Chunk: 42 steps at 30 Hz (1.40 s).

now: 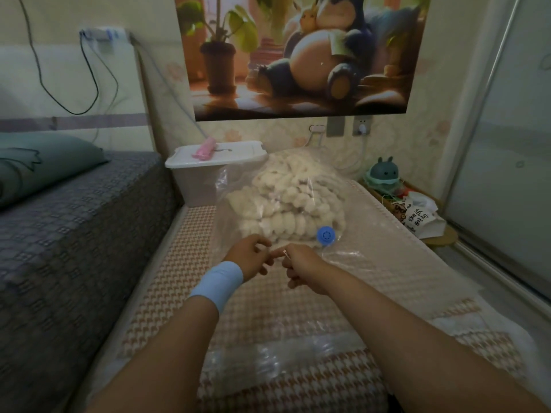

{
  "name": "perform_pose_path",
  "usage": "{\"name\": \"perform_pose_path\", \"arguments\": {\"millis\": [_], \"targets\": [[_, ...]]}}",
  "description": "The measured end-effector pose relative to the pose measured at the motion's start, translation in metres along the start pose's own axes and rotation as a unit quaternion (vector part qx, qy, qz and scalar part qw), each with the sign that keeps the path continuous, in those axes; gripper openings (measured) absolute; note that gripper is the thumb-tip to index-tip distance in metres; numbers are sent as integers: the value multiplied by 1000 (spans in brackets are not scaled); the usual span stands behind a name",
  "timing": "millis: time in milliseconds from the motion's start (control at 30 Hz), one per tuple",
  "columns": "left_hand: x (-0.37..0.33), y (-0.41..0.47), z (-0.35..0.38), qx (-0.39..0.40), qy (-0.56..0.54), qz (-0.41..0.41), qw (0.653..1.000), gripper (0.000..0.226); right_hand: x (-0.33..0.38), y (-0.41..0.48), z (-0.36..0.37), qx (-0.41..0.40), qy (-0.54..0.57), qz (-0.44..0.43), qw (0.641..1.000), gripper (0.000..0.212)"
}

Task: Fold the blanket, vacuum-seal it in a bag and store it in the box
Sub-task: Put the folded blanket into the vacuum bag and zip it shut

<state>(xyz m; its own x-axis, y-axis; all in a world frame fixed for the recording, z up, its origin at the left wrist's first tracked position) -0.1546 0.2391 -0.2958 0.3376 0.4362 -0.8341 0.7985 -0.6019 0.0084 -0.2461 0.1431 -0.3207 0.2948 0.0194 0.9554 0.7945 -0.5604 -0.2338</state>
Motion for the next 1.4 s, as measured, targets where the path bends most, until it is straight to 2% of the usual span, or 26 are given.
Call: {"name": "perform_pose_path", "arguments": {"millis": [100,233,367,567,700,800,900,933,1000,1033,1067,1100,1200,1267,1400], "targets": [[2,-23,-4,41,-124,-53,990,15,5,-23,5,40,25,-42,998,36],[7,-44,-5,63,-189,-69,977,15,9,-39,11,52,53,-105,992,40],[13,-52,-11,34,-215,-79,973,5,9,-43,12,12,42,-139,989,22],[25,-44,-21,-13,-271,-108,956,10,19,-45,13,-26,23,-179,983,13],[23,-44,-11,15,-288,-103,952,11,21,-44,14,-65,32,-203,976,13],[33,-44,-16,-19,-277,-105,955,17,11,-45,24,-34,-5,-189,981,13],[65,-56,-20,-46,-230,-149,961,4,-18,-46,35,-13,-153,-156,976,20],[78,-60,-21,-54,-199,-162,965,1,-25,-47,38,-13,-241,-177,954,26],[106,-71,-25,-69,-125,-177,974,8,-41,-57,55,28,-436,-237,868,44],[115,-76,-27,-72,-81,-180,978,13,-50,-61,63,59,-500,-256,825,52],[123,-84,-31,-72,-32,-185,979,17,-59,-66,69,85,-533,-259,801,59],[129,-92,-33,-68,12,-191,979,20,-66,-68,72,97,-549,-252,791,63],[134,-110,-34,-41,59,-214,974,20,-70,-70,72,79,-554,-249,791,67],[135,-118,-28,-6,64,-230,971,19,-65,-74,69,49,-530,-256,807,64],[142,-134,-18,46,84,-288,953,30,-55,-87,65,-11,-489,-284,825,45]]}}
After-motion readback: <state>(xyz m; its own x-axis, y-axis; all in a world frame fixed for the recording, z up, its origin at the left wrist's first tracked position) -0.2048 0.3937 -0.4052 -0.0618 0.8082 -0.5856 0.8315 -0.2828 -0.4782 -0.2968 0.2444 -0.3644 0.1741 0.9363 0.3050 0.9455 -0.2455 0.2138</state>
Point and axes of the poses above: each hand's wrist, its own y-axis towards the middle knuckle, its own z-axis out of the palm, x = y × z, the point moved 9 cm from there along y, towards the middle knuckle, and after that the axes turned 6 degrees about -x, right-handed, at the moved point
